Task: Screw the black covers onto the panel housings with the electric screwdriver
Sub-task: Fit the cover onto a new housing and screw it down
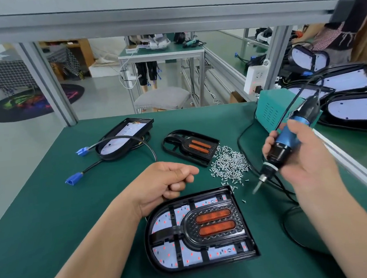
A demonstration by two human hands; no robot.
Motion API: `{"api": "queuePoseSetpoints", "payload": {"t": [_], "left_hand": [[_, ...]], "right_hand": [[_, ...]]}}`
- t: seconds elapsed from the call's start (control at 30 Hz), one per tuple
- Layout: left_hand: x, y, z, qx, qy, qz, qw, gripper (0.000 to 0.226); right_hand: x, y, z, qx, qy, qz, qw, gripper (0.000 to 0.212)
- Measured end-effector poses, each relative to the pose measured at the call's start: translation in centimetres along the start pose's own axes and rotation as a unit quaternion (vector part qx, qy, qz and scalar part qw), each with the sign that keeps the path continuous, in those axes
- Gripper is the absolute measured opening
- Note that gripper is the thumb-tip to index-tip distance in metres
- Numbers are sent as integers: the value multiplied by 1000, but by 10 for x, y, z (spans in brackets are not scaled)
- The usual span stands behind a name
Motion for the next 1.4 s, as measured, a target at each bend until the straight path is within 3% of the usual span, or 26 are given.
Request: {"api": "queuePoseSetpoints", "payload": {"t": [0.13, 0.37, 0.57, 0.7, 0.8, 1.07, 1.4], "left_hand": [[0, 1, 0, 6, 2, 4, 1000, 16], [-5, 2, 0, 29, -2, -7, 1000, 11], [-5, 0, 0, 33, -7, 2, 999, 13], [-5, 0, 0, 31, -2, 2, 1000, 16], [-4, 2, -2, 16, -7, -3, 1000, 12], [-4, 5, -10, -3, -34, -27, 999, 14], [-4, 6, -6, -2, -31, -35, 999, 13]], "right_hand": [[6, 5, -24, -40, 6, 33, 999, 23], [9, 11, -63, -146, -2, 53, 988, 11], [7, 35, -55, -116, -15, 41, 992, 18], [5, 29, -54, -99, -27, 69, 992, 43], [2, 27, -49, -117, -13, 78, 990, 47], [5, 22, -50, -164, -29, 73, 983, 19], [20, 39, -75, -173, -105, 89, 975, 14]]}}
Point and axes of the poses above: each hand's wrist, its own x-axis away from the middle knuckle, its own z-axis out of the back of the hand, y = z × x, the point moved 10 cm from there along -x, towards the middle knuckle, and after that the axes turned 5 degrees about y, right-handed, at the moved point
